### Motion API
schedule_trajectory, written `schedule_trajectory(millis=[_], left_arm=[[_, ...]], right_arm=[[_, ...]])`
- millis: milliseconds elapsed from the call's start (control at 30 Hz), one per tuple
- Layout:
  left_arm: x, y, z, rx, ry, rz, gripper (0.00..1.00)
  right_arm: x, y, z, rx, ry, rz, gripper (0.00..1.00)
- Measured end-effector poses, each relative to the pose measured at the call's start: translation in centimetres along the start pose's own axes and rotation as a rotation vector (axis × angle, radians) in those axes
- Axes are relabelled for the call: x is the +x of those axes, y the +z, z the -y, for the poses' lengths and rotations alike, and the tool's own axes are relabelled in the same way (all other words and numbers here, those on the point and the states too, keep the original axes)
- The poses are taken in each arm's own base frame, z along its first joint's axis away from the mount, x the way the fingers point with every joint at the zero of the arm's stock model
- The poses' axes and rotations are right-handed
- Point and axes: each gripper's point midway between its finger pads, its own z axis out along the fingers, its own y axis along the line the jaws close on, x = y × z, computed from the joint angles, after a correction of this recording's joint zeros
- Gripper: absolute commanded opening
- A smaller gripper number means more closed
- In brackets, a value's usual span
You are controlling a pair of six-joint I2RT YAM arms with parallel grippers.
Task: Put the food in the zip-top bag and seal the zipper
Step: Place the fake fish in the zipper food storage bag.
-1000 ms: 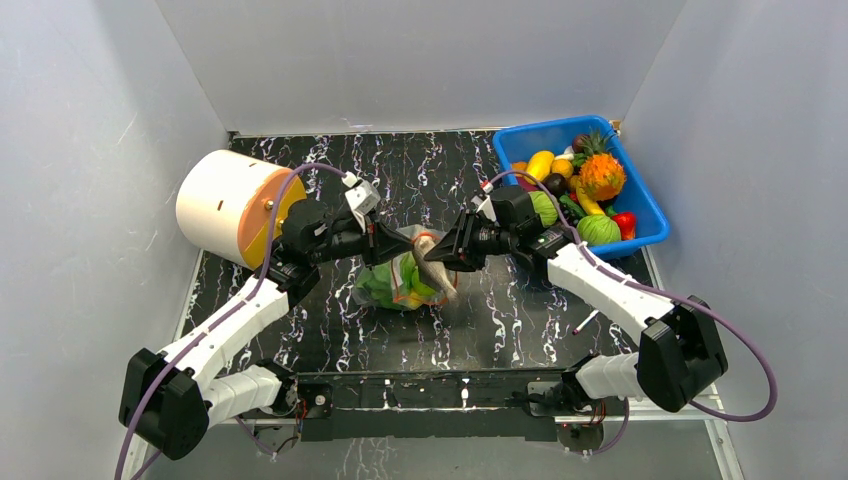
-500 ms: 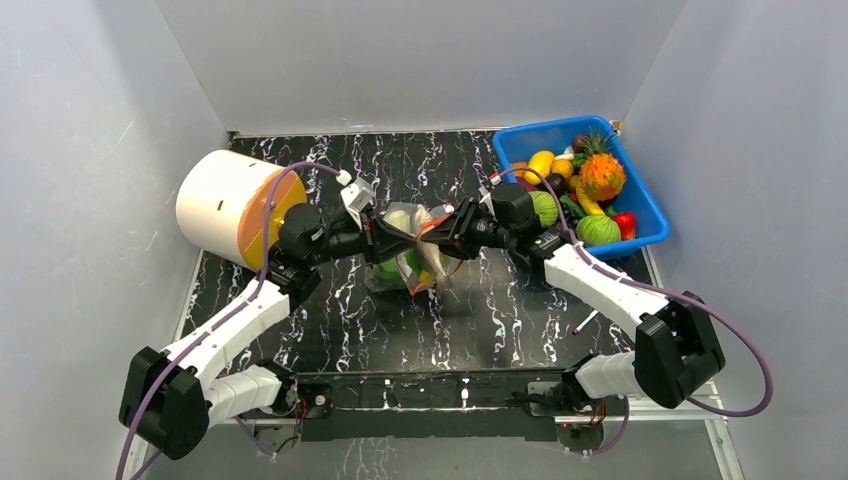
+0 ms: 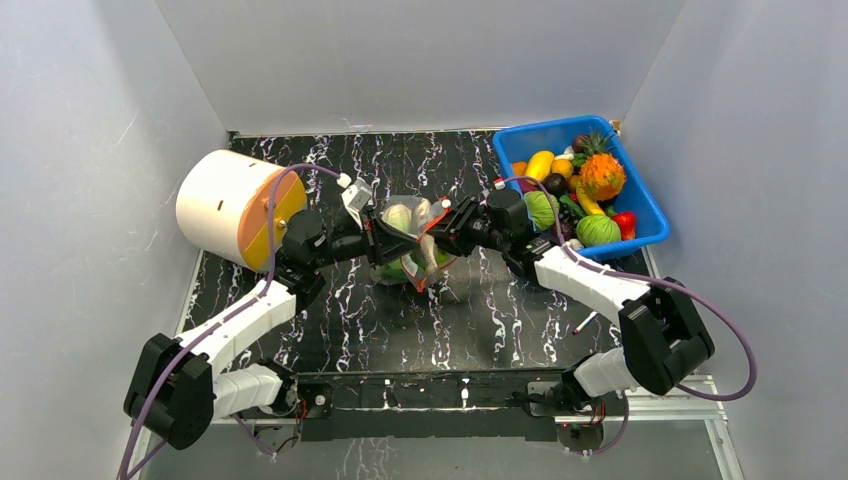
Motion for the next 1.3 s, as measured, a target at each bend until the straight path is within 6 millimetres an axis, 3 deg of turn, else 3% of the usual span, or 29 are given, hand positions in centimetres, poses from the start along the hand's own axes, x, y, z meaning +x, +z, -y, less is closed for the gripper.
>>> schedule_trajectory(millis=[800,933,1167,1300], left_arm=[[-0.7,0.0,0.5,0.020,-0.055,0.057,0.00],[-1.4,0.1,1.0,0.037,-0.077,0.086,0.00],[-1.3,0.2,0.7,0.026,-0.106,0.094,0.00],[-1.0,0.2,0.3,0.010,-0.099,0.087,0.00]], right_arm=[[-3.0,0.7,-1.0,-0.070,0.117,0.178,0.12],[-3.2,0.8,-0.8,-0.062,0.078,0.194,0.20],[-3.1,0.9,0.5,0.007,-0.027,0.222,0.47],[-3.6,0.2,0.1,0.047,-0.131,0.239,0.54]])
